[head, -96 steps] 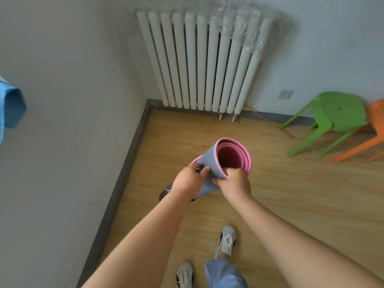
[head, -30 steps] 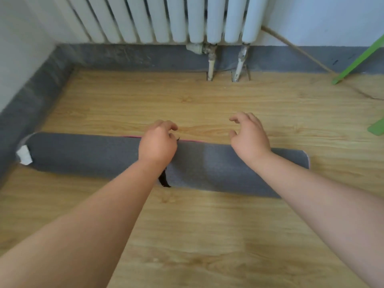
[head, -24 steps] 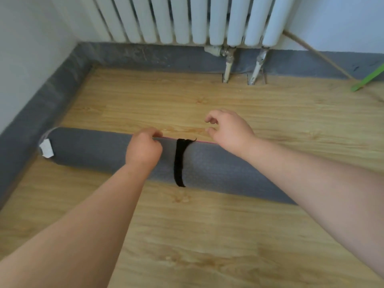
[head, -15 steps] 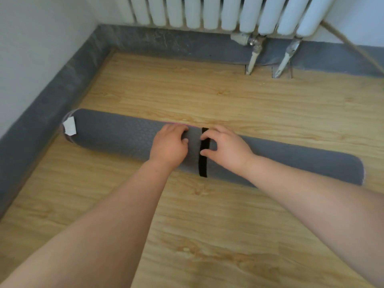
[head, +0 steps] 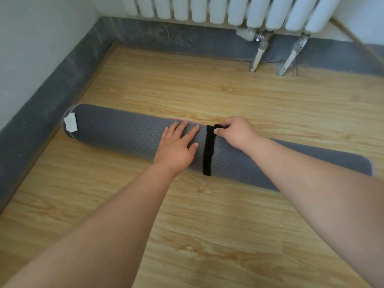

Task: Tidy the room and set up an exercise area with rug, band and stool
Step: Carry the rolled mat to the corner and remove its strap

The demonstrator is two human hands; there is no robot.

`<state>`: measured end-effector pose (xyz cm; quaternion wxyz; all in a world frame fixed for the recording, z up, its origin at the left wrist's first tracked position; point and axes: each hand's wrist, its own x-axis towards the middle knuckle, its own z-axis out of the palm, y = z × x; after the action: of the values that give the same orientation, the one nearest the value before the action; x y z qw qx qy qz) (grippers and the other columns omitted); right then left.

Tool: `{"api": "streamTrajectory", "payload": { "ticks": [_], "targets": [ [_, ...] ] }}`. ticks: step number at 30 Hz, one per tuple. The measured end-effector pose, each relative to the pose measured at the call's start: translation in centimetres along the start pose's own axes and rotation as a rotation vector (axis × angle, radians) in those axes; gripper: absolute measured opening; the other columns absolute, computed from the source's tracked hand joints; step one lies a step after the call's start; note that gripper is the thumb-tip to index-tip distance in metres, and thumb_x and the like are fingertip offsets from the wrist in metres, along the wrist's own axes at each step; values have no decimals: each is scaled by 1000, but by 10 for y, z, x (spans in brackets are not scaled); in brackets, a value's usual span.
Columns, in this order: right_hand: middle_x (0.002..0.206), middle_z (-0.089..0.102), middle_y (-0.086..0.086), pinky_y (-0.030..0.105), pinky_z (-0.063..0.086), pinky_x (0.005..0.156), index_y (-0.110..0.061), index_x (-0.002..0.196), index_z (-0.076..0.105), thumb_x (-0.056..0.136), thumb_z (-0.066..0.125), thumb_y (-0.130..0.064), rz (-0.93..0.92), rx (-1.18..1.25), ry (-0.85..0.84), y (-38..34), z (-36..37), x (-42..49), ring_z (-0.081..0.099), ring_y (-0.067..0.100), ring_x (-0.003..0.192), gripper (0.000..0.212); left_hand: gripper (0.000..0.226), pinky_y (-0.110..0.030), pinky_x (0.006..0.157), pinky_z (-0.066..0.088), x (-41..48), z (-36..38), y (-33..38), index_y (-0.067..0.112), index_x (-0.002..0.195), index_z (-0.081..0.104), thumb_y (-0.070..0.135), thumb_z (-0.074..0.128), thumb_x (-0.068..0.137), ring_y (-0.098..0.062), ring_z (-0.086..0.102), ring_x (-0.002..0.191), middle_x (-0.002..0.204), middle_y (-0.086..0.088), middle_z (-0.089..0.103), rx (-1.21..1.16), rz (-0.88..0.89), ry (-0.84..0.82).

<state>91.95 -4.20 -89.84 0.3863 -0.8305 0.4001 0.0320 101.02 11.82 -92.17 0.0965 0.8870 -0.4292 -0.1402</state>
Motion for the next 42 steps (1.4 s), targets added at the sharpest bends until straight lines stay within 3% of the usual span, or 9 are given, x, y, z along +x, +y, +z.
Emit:
{"api": "streamTrajectory", "payload": {
  "ticks": [8, 14, 17, 21, 24, 28, 32, 37, 42],
  "targets": [
    [98, 68, 4, 30, 45, 88, -9, 98, 73, 85, 70, -15, 14, 313, 30, -14, 1, -9, 60, 19, 97, 14, 53, -36, 121, -7, -3, -2, 0, 41, 151, 14, 46, 29, 101, -18, -3, 149, 162, 5, 5, 20, -6, -42],
    [89, 66, 4, 24, 43, 68, -12, 90, 70, 87, 67, -13, 20, 445, -55, -14, -9, -17, 59, 16, 83, 4, 53, -37, 121, -5, -2, -2, 0, 41, 151, 15, 46, 30, 100, -19, -3, 150, 162, 4, 6, 31, -12, -38],
    [93, 62, 2, 28, 44, 74, -7, 100, 67, 89, 65, -16, -38, 255, -7, -11, -8, -17, 58, 20, 90, 15, 53, -37, 121, -5, -3, -2, 1, 40, 151, 15, 46, 30, 100, -19, -2, 150, 162, 4, 6, 42, -16, -41],
    [124, 53, 0, 39, 44, 96, -23, 127, 52, 86, 67, -29, -414, -387, 147, -7, -4, -34, 47, 22, 119, 44, 53, -37, 121, -4, 1, -6, 4, 38, 151, 17, 45, 31, 100, -19, -1, 150, 162, 3, 8, 39, -27, -39],
    [131, 49, -1, 37, 35, 104, -24, 127, 56, 85, 66, -40, -657, -602, 124, 1, 1, -41, 40, 22, 127, 47, 54, -37, 121, -3, 2, -5, 4, 38, 151, 18, 45, 33, 100, -19, 0, 150, 162, 3, 9, 31, -25, -31],
    [126, 53, -6, 38, 43, 97, -27, 127, 54, 80, 69, -48, -604, -596, -33, 4, 2, -36, 46, 20, 121, 53, 54, -38, 121, -3, 1, -5, 4, 38, 151, 18, 45, 33, 100, -19, 1, 150, 162, 2, 9, 24, -22, -32],
    [124, 59, 1, 43, 50, 87, -21, 121, 62, 92, 56, -38, -692, -677, 29, 8, 3, -34, 55, 26, 114, 34, 53, -37, 122, -3, 3, -7, 6, 37, 151, 19, 44, 33, 100, -19, 2, 149, 162, 2, 11, 21, -32, -37],
    [86, 64, 5, 35, 50, 52, -11, 91, 69, 83, 68, -10, -886, -953, 126, 12, 14, -41, 61, 28, 74, 8, 49, -37, 121, 7, 1, -10, 7, 36, 149, 27, 36, 35, 101, -18, 14, 146, 158, 3, 24, 26, -55, 6],
    [94, 61, 8, 40, 49, 68, -10, 98, 63, 100, 45, -22, -679, -608, 148, -7, 10, -45, 61, 31, 84, 22, 53, -39, 108, 25, -2, -17, 11, 32, 152, 18, 37, 31, 101, -21, 31, 134, 143, 3, 42, 116, -66, 107]
  ]
}}
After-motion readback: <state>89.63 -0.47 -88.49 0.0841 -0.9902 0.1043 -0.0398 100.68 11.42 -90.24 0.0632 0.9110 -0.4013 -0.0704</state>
